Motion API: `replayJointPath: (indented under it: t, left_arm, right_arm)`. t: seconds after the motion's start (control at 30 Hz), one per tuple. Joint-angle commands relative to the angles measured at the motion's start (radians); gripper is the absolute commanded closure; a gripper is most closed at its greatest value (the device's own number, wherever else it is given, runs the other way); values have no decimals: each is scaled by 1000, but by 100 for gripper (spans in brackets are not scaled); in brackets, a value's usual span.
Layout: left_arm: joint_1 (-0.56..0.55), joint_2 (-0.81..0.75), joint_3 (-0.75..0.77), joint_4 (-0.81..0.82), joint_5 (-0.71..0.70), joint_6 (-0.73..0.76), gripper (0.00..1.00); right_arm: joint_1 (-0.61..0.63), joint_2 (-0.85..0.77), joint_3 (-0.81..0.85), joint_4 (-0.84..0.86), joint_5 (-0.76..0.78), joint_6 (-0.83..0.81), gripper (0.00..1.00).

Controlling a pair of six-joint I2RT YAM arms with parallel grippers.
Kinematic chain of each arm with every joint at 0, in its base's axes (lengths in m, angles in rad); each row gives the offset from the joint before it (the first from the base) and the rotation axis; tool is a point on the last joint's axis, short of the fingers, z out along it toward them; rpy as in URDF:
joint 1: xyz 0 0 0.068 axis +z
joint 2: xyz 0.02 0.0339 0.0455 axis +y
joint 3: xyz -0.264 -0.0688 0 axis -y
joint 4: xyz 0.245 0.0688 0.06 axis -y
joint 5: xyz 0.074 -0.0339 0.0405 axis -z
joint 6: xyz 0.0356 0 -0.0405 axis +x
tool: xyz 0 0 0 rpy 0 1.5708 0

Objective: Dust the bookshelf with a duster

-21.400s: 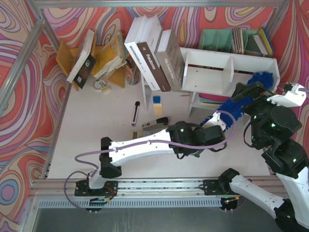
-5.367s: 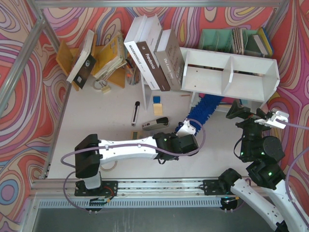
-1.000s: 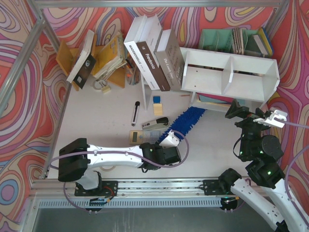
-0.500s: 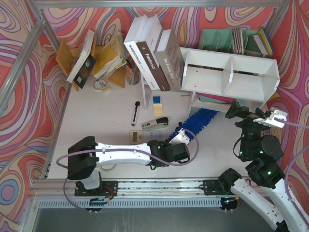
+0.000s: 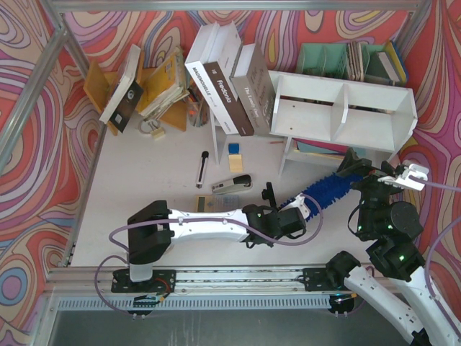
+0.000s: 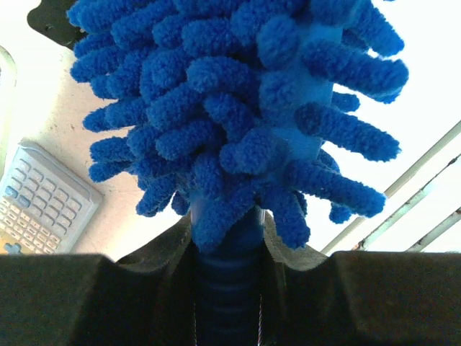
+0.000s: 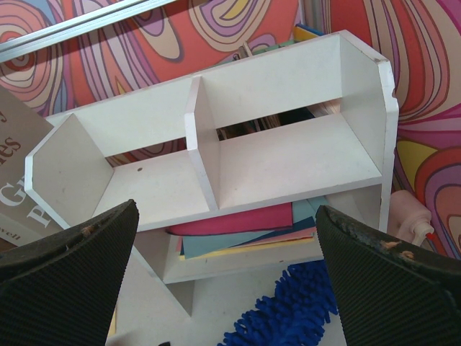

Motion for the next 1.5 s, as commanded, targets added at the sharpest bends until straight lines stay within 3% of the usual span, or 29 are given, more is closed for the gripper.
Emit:
replayJointPath:
  t: [0.0, 0.23, 0.63, 1.13, 1.47]
  left_arm:
    - [-1, -25, -27, 61, 27, 23, 100]
    - [0, -57, -151, 85, 66, -16, 100]
    - [0, -44, 24, 50, 34, 37, 100]
    - [7, 15, -46, 65, 105, 3, 100]
    - [9, -57, 34, 46, 20, 51, 100]
  right_arm:
    - [-4, -7, -4, 28, 17, -13, 1]
    - [-4, -8, -3, 30, 14, -13, 1]
    - [-4, -13, -4, 24, 16, -9, 1]
    - [-4, -23, -5, 27, 17, -14, 1]
    - [-4, -19, -4, 24, 17, -11, 1]
